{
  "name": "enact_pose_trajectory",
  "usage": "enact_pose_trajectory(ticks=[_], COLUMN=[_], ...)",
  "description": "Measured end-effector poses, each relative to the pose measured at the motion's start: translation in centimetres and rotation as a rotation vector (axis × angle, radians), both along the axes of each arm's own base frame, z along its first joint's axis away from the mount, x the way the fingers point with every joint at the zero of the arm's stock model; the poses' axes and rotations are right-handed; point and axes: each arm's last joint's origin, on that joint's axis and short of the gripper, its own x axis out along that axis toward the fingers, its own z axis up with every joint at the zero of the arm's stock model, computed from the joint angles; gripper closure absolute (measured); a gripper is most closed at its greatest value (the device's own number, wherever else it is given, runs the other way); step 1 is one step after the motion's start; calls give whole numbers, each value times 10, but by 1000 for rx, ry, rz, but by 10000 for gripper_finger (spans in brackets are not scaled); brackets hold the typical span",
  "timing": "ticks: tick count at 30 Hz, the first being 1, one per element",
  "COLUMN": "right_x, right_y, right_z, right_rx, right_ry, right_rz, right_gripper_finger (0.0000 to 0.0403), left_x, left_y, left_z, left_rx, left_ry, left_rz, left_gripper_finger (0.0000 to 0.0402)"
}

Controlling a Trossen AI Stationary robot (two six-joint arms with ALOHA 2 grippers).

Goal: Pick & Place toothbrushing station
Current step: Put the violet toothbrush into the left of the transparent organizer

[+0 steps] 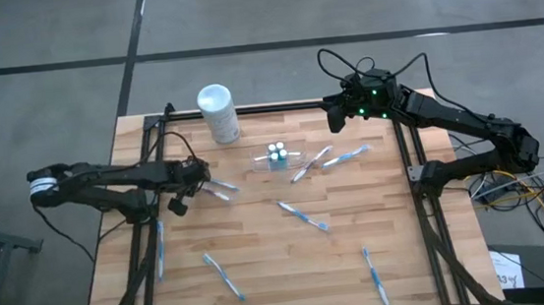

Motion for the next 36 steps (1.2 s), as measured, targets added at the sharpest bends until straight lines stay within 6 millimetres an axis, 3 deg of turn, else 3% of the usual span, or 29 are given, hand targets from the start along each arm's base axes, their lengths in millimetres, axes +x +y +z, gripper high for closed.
enact_pose_trajectory(ticks=[11, 20, 28, 36], right_x=[0, 0, 0, 0], right_y=[0, 0, 0, 0], right_z=[0, 0, 0, 0], right_rx=[0, 0, 0, 0], right_ry=[0, 0, -1, 0], right_rz=[0, 0, 0, 0], right_gripper_finger=[275, 275, 275, 275], left_x=[8, 16, 31, 53], left_y=[4, 9, 13, 5], left_z=[16, 56, 104, 145], left_rx=[86, 182, 484, 863], left_ry=[45, 148, 294, 452], left_rz=[-123, -165, -382, -583], left_gripper_finger=[399, 400, 401, 401])
